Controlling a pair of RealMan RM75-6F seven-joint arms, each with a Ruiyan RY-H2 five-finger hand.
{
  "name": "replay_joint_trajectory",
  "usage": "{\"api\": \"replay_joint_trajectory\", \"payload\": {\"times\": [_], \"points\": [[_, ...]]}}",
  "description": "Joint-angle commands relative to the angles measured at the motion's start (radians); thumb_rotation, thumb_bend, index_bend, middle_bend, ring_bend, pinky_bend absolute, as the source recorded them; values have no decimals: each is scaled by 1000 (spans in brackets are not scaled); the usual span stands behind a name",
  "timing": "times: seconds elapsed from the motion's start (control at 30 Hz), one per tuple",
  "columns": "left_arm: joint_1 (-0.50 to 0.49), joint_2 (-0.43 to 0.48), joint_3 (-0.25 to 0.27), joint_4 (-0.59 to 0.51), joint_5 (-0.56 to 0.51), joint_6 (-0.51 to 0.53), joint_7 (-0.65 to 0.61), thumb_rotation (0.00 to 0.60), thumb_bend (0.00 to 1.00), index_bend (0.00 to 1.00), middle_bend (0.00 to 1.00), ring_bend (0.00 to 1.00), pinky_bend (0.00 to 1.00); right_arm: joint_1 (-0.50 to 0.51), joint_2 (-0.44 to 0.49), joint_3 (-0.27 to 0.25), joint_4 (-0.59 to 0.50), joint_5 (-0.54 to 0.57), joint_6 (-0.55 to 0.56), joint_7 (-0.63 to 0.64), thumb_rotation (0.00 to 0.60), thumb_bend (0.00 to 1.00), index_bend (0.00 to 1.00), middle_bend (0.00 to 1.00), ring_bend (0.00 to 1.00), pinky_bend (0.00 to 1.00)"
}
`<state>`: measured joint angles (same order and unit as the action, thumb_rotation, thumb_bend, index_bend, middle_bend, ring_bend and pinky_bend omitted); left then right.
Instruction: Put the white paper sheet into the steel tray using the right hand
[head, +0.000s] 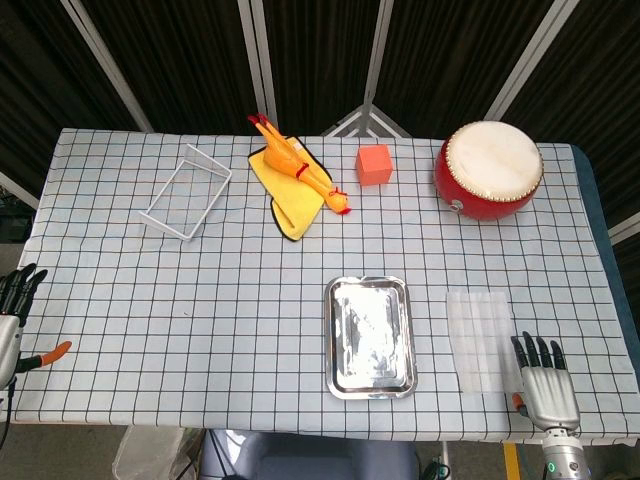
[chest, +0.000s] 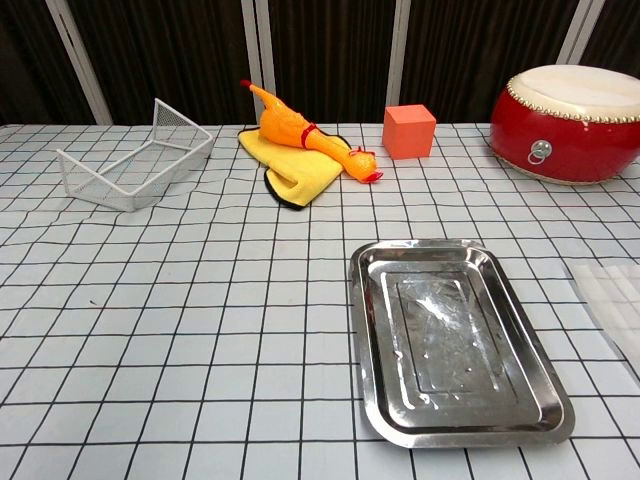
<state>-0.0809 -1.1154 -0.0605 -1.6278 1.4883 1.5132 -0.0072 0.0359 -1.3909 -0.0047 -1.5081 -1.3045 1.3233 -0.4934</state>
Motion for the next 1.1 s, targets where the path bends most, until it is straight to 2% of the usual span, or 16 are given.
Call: {"api": "replay_joint_trajectory", "payload": {"times": [0.03, 1.1], "points": [[0, 0, 1, 1, 2, 0, 1, 600, 0, 0, 0, 0, 0, 5, -11, 4, 17, 11, -12, -1, 600, 321, 0, 0, 0, 0], [-1, 0, 0, -6, -5, -6, 4, 600, 0, 0, 0, 0, 0, 45, -73, 20, 120, 30, -52, 12, 600, 340, 0, 0, 0, 0]]}}
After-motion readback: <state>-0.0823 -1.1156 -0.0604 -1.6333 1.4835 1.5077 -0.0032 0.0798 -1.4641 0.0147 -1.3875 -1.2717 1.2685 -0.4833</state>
